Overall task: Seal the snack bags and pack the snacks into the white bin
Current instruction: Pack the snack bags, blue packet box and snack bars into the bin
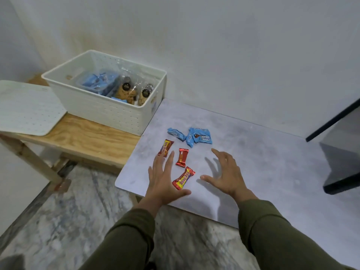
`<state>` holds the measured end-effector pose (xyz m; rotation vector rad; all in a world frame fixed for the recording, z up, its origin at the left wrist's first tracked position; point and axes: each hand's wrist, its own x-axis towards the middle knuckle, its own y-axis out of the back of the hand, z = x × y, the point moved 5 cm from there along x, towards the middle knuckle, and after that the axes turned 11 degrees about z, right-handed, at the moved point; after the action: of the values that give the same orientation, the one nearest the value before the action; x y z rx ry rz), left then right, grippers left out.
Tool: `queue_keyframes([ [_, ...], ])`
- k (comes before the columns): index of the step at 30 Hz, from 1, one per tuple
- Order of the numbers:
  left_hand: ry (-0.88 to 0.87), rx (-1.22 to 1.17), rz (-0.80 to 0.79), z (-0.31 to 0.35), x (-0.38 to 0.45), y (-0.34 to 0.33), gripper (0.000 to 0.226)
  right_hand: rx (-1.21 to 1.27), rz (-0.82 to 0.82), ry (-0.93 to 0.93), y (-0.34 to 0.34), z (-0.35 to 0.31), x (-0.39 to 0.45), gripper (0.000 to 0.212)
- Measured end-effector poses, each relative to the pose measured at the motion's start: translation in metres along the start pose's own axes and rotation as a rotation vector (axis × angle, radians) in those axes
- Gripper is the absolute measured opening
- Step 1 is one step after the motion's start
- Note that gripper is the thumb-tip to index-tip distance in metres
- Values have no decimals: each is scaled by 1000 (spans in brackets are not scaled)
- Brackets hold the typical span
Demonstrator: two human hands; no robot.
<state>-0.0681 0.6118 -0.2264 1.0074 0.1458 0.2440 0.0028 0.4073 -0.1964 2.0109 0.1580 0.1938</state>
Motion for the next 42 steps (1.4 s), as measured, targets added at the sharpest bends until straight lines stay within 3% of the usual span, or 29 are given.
queue_keyframes([
  [12, 119, 146, 141, -10, 46, -41, 130, -12, 30, 82, -48, 43, 45, 111],
  [20, -25, 149, 200, -2, 105, -42, 119, 8, -18, 201, -68, 48, 117, 113],
  [27, -189, 162, 147, -15, 161, -42, 116, 17, -86, 342, -77, 34, 168, 114],
  [34, -248, 134, 65, -28, 189, -50, 97, -19, -166, 461, -90, 15, 197, 100],
  [42, -281, 34, 182, -28, 188, -45, 70, -22, -161, 479, -96, 7, 205, 80],
])
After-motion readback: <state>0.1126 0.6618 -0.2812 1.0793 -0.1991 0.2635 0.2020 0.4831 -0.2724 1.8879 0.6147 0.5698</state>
